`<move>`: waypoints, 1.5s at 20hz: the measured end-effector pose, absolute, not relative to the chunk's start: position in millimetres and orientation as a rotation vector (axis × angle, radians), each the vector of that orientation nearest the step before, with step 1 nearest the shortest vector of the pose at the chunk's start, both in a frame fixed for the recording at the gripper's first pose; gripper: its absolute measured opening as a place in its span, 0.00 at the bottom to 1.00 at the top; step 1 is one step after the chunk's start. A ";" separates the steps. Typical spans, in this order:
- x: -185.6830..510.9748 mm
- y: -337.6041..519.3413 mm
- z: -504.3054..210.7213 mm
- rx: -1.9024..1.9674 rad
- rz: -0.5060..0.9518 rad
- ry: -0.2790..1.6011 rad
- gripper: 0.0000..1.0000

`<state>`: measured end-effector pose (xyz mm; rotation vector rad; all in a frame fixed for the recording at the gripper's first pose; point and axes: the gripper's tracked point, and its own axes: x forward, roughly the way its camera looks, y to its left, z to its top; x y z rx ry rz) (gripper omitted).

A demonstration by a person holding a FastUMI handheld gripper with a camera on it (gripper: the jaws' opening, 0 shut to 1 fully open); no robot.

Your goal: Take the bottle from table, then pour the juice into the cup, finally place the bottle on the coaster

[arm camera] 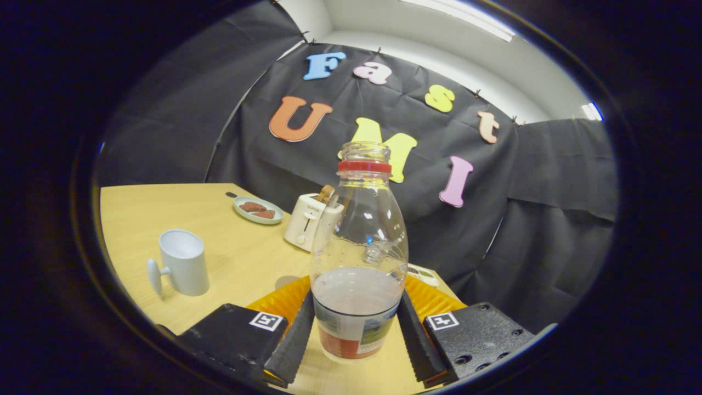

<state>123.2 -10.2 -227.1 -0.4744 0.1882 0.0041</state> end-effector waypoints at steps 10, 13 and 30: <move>128.8 15.7 -200.0 -0.809 0.001 0.187 0.80; 132.4 23.0 -201.4 -0.917 0.013 0.201 0.80; 145.6 48.4 -247.6 -1.429 0.083 0.366 0.81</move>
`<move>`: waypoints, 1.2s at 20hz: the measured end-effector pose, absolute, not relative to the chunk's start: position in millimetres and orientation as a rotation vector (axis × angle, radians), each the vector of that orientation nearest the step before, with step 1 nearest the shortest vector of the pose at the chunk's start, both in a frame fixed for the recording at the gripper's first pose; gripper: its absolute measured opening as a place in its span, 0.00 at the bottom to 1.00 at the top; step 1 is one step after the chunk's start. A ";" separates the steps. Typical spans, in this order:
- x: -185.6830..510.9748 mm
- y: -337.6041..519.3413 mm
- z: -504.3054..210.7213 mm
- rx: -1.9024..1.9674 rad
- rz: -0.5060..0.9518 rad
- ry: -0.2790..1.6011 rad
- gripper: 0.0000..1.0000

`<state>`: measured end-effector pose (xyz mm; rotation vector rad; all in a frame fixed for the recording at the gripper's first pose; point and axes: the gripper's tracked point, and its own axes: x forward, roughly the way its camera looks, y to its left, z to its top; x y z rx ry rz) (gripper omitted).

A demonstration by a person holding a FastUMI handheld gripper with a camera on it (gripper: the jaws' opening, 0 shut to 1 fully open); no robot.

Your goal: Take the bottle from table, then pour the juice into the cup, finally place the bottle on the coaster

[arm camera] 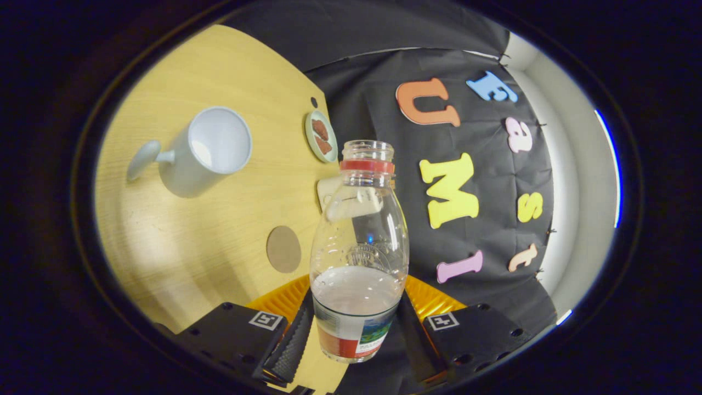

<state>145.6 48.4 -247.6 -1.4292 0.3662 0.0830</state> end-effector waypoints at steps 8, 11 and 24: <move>146.0 61.4 -246.5 -1.569 0.072 0.342 0.81; 143.7 64.1 -243.5 -1.625 0.066 0.327 0.80; 139.6 70.2 -227.3 -1.774 0.008 0.300 0.80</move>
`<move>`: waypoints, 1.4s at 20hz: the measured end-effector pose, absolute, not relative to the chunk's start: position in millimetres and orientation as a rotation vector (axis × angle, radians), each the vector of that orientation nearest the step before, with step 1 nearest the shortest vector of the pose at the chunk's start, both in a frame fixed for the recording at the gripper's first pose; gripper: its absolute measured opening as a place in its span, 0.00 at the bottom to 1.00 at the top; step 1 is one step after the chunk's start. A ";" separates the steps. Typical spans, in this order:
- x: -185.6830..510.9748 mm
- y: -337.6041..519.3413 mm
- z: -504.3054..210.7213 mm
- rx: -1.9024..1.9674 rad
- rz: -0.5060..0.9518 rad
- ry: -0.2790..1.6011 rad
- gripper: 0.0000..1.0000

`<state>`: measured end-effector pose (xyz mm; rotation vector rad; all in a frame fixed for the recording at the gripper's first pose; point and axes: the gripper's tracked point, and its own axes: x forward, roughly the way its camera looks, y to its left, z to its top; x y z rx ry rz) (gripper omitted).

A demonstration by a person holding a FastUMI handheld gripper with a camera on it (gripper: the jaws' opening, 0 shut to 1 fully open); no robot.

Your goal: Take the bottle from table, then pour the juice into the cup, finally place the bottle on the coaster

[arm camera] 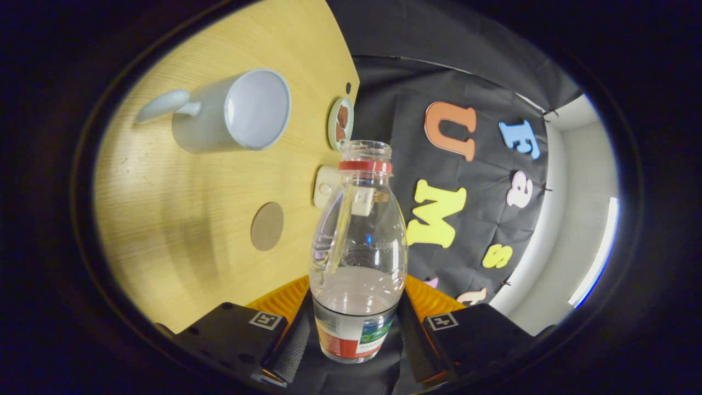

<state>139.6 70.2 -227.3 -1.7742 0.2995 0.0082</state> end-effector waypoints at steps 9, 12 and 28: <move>140.4 71.6 -224.6 -1.809 0.000 0.290 0.80; 138.8 71.6 -225.0 -1.824 -0.002 0.283 0.80; 135.4 77.1 -211.3 -1.917 -0.031 0.228 0.80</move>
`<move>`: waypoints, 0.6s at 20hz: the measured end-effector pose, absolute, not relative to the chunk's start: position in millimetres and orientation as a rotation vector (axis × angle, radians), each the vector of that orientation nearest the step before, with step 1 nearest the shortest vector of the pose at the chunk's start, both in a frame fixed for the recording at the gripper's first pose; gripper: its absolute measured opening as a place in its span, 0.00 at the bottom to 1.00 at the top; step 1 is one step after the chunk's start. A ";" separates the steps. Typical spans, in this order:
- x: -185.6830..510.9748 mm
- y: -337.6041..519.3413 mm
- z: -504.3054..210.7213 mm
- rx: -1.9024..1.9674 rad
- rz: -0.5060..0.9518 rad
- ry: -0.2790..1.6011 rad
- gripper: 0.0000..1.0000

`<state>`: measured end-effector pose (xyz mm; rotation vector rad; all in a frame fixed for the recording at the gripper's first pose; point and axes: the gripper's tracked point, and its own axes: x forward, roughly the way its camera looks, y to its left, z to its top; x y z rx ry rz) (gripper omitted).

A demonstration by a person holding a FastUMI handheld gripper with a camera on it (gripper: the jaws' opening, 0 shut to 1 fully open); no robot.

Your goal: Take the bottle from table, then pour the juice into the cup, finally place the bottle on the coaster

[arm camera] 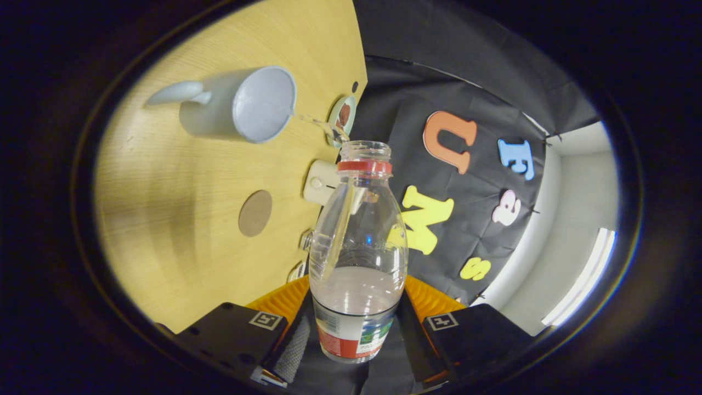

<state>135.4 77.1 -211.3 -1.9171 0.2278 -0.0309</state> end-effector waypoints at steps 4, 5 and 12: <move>134.8 74.8 -208.8 -1.920 -0.044 0.230 0.80; 134.7 74.9 -208.1 -1.923 -0.049 0.234 0.80; 135.5 70.2 -206.2 -1.947 -0.056 0.246 0.80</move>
